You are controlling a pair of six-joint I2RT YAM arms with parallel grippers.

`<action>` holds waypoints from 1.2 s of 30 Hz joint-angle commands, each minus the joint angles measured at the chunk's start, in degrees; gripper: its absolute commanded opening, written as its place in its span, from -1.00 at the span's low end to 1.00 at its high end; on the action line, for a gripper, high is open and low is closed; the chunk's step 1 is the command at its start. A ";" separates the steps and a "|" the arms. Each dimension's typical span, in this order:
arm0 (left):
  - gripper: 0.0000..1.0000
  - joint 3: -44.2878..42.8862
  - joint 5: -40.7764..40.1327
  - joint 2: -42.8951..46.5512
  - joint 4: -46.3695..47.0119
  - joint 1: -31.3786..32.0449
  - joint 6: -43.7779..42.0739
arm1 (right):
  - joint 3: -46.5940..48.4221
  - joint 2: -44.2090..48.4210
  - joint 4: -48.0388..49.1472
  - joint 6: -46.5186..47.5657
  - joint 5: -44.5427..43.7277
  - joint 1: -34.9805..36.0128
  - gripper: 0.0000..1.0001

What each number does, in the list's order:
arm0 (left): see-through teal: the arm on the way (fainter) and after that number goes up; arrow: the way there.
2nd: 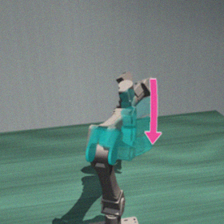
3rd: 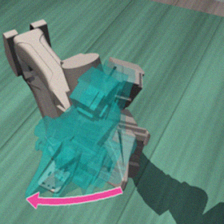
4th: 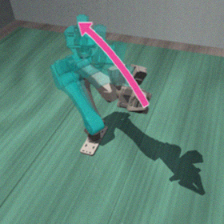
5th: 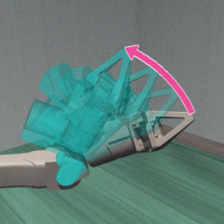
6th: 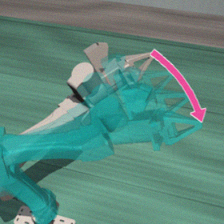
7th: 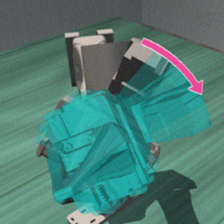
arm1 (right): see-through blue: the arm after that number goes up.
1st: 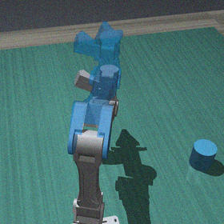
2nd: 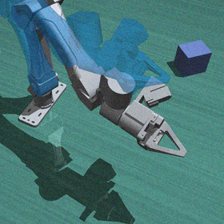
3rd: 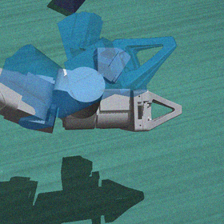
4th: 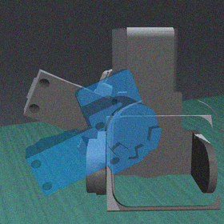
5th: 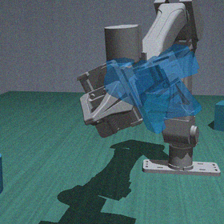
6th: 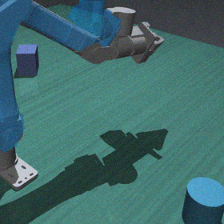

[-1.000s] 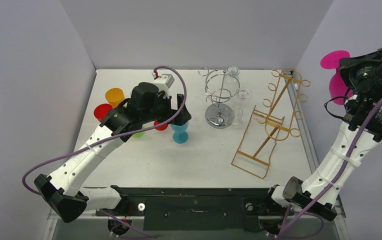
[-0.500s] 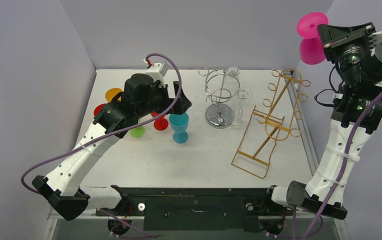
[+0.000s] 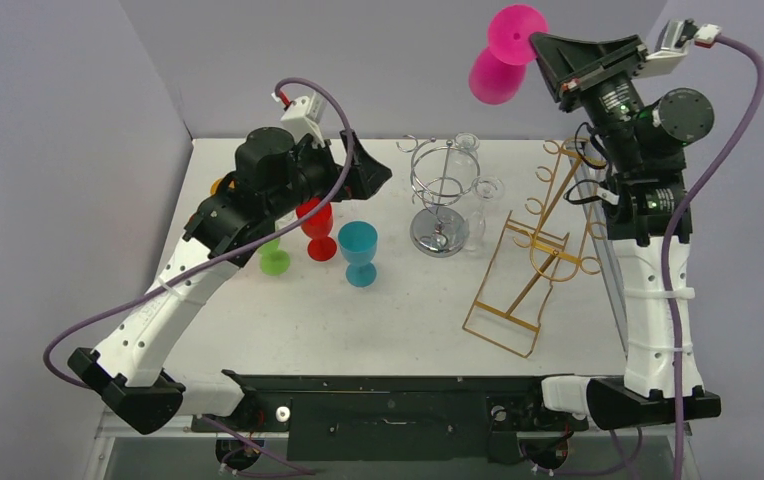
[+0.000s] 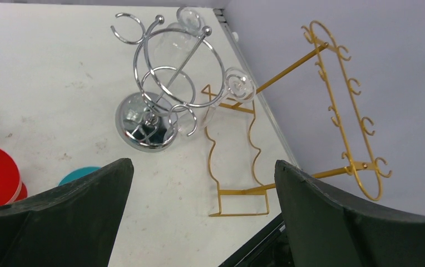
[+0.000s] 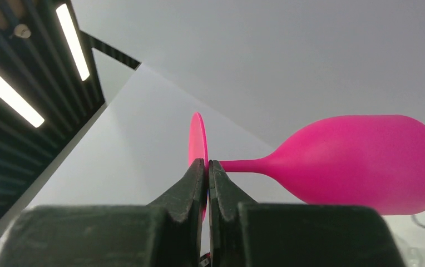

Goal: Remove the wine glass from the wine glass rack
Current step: Place the wine glass at the center of the board.

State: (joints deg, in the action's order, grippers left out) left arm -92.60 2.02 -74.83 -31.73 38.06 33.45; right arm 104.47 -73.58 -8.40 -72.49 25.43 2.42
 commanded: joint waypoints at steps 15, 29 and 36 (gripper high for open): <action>0.93 7.58 20.22 3.67 33.24 -13.38 15.58 | -10.95 -6.21 32.32 -26.87 -6.05 21.64 -1.00; 0.93 11.90 26.12 5.14 43.12 -18.87 20.75 | -11.68 -6.33 34.21 -29.87 -6.44 21.75 -1.00; 0.93 13.70 29.81 5.79 46.83 -21.62 23.14 | -12.16 -6.28 34.97 -30.78 -5.93 21.84 -1.00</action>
State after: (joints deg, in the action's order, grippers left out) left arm -79.44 28.18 -70.61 8.43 17.72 54.50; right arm 92.01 -80.79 21.12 -101.93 19.90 24.10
